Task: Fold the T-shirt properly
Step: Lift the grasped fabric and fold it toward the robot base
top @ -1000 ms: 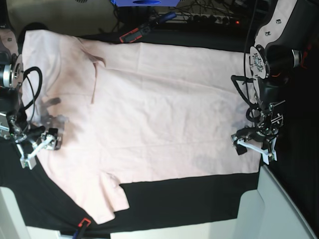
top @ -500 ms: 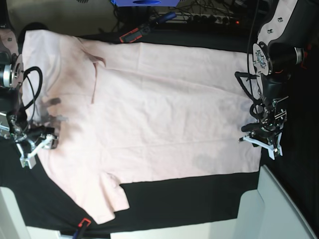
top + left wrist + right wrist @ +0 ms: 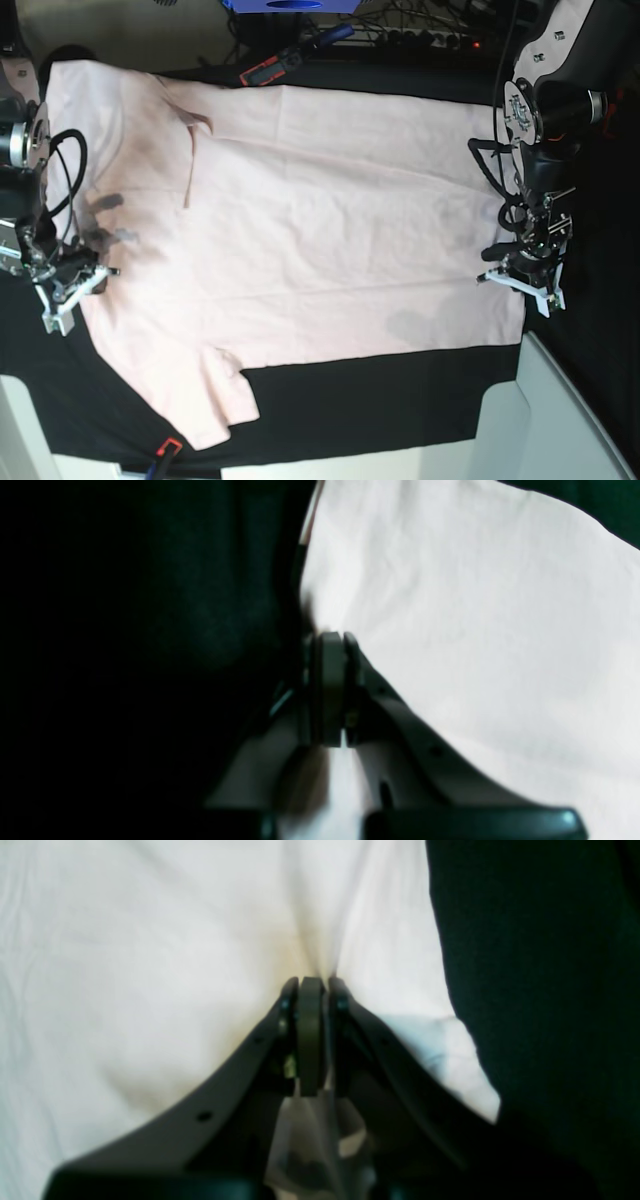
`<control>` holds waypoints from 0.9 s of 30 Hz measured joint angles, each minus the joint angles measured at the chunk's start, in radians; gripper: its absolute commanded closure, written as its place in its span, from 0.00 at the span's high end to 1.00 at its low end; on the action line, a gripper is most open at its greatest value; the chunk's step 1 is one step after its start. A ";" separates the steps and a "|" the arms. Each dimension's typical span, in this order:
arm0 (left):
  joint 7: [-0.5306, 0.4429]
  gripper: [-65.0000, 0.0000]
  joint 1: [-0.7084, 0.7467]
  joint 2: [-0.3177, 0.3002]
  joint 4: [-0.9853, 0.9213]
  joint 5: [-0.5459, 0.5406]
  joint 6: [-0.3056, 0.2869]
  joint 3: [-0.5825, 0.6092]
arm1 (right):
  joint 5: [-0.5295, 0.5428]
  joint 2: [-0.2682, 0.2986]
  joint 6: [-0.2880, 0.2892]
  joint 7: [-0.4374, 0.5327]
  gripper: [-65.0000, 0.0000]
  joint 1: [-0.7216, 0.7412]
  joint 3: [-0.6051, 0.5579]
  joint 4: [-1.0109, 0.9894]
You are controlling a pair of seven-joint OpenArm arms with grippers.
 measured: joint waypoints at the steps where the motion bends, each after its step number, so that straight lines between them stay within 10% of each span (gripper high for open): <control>1: 0.000 0.00 0.000 0.003 0.002 0.000 0.006 -0.001 | -0.006 -0.002 0.000 -0.001 0.02 -0.009 0.000 0.021; 8: 0.085 0.00 0.089 0.054 0.201 0.002 0.000 -0.003 | -0.008 -0.011 -0.088 -0.031 0.00 -0.081 0.000 0.167; 27: 0.436 0.00 0.287 0.092 0.779 0.010 -0.010 0.001 | -0.013 0.003 -0.090 -0.084 0.00 -0.210 0.134 0.448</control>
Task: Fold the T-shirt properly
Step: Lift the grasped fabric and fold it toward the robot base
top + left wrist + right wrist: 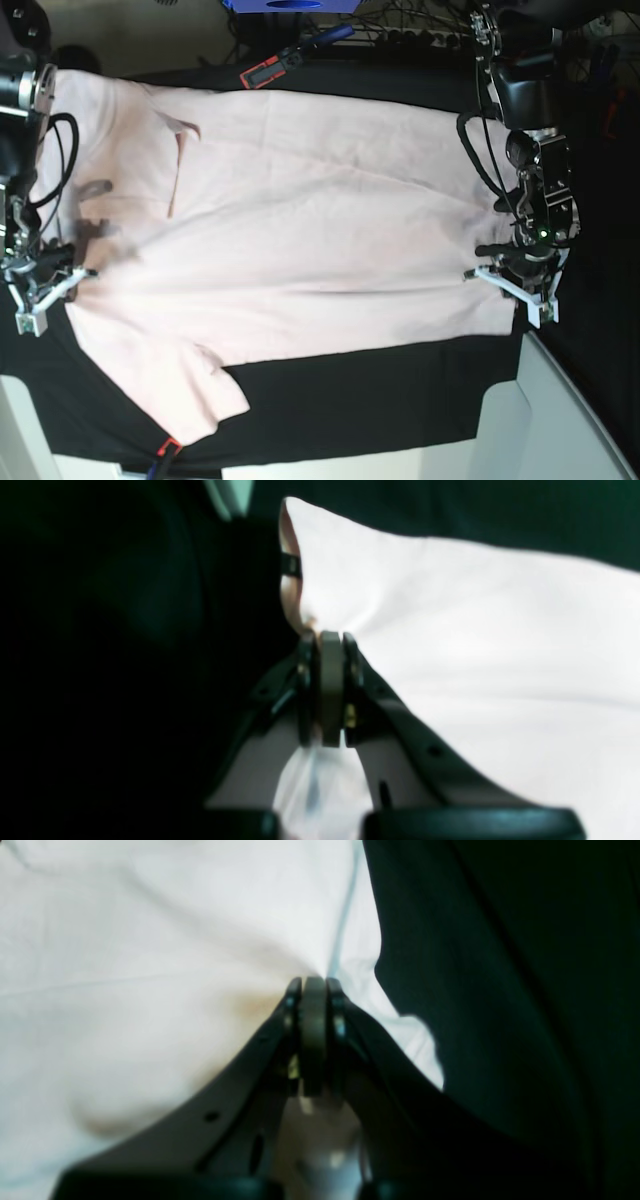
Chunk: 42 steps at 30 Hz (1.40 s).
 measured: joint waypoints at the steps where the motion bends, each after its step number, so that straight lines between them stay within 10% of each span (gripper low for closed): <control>1: 0.005 0.00 0.008 0.000 0.003 0.000 0.000 0.000 | -0.002 -0.002 -0.003 -0.039 0.00 -0.015 0.003 0.034; 31: 0.004 0.00 0.409 -0.005 0.388 0.003 -0.004 0.002 | 0.007 -0.081 -0.005 -0.344 0.01 -0.450 0.166 0.693; 36: 0.004 0.03 0.426 -0.007 0.388 0.003 -0.003 0.002 | 0.004 -0.126 -0.006 -0.439 0.30 -0.461 0.214 0.704; 42: 0.171 0.38 0.425 0.006 0.491 0.006 0.004 -0.098 | 0.003 -0.128 -0.010 -0.499 0.62 -0.489 0.225 0.868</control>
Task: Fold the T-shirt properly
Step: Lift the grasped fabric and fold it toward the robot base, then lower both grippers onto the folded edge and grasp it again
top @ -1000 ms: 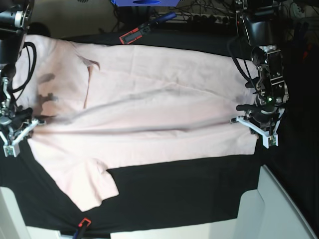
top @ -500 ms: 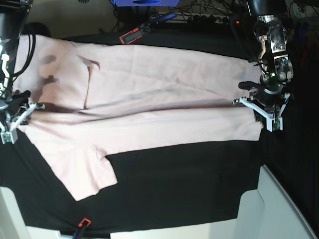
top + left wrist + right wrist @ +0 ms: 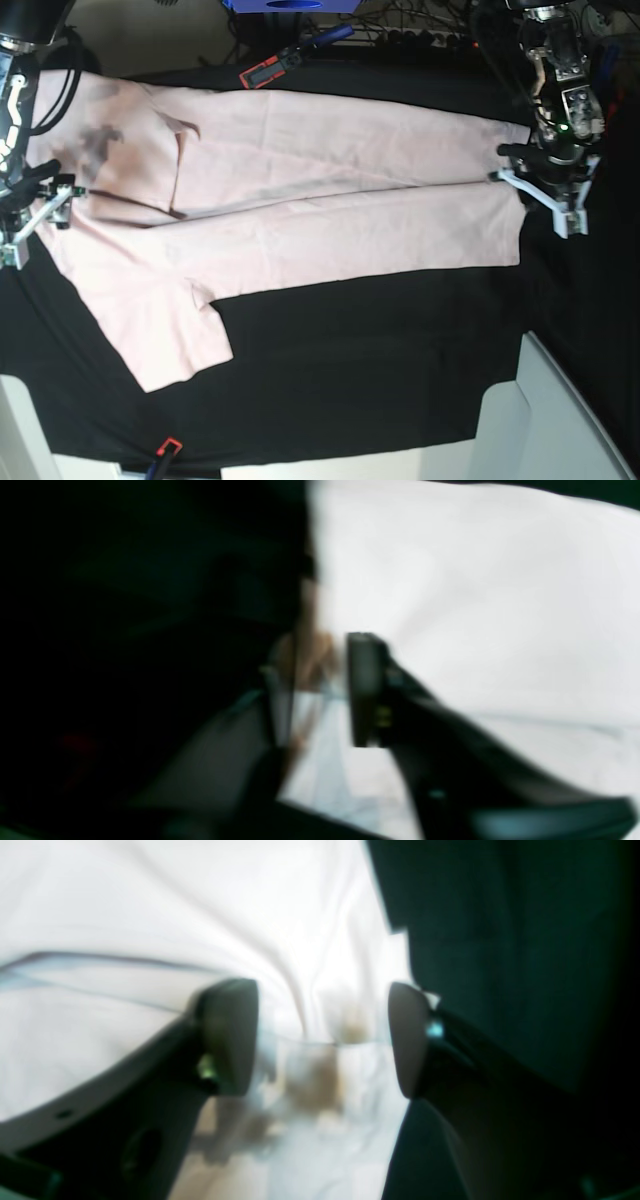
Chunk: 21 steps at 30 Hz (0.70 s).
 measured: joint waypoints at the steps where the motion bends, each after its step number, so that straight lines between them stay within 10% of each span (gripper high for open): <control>1: 0.011 0.40 -0.001 0.000 0.035 0.004 0.002 -0.017 | 0.000 -0.001 -0.001 -0.003 0.62 -0.010 0.000 0.040; 7: 0.027 0.41 -0.049 0.002 0.107 0.003 -0.001 -0.072 | -0.002 0.003 0.011 -0.031 0.63 0.046 -0.008 0.130; 14: 0.113 0.50 -0.291 0.000 -0.160 0.003 -0.007 -0.055 | -0.002 0.072 0.011 -0.047 0.71 0.332 -0.134 -0.217; 21: 0.108 0.50 -0.481 -0.036 -0.476 -0.003 -0.008 0.080 | 0.003 0.101 0.017 0.212 0.72 0.562 -0.275 -0.731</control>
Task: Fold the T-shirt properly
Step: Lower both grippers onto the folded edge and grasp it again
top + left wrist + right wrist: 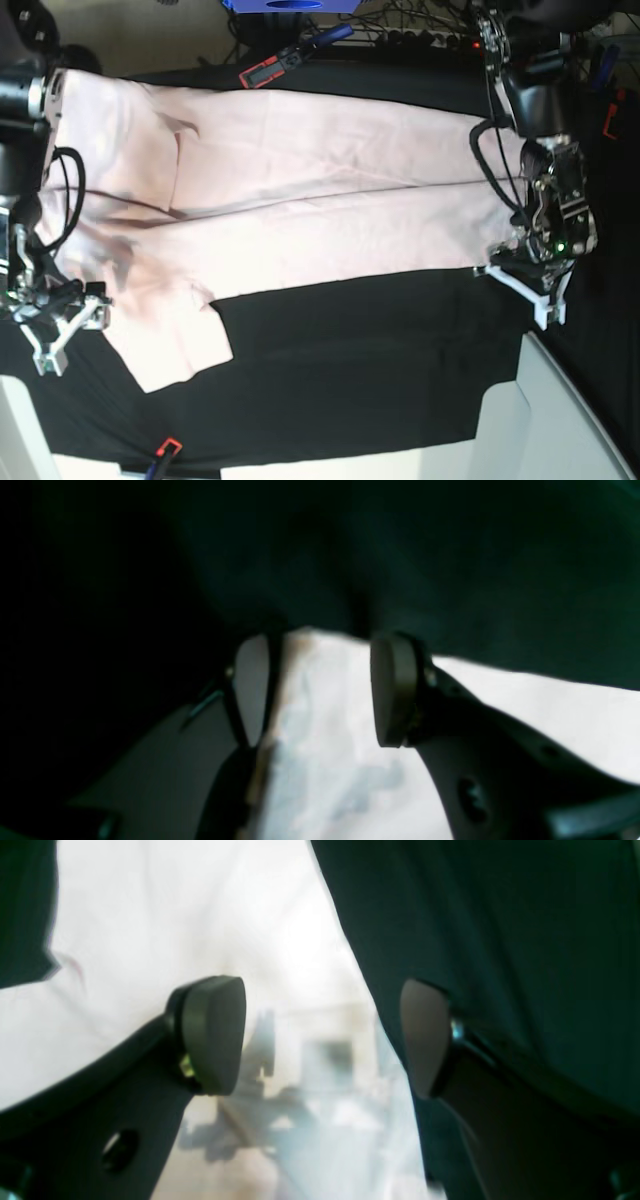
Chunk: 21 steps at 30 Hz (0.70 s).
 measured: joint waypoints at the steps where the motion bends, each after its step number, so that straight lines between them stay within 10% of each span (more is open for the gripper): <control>1: -0.003 0.50 -0.024 0.000 -0.037 -0.001 0.000 0.000 | 0.003 0.007 -0.005 0.060 0.72 0.029 -0.023 -0.090; 9: -0.121 0.50 -0.091 -0.023 -0.319 0.004 0.003 0.000 | -0.004 0.040 -0.013 0.470 0.72 0.244 -0.154 -0.715; 21: -0.217 0.50 -0.090 -0.041 -0.383 -0.004 -0.008 0.000 | 0.002 0.035 -0.015 0.563 0.69 0.202 -0.205 -0.742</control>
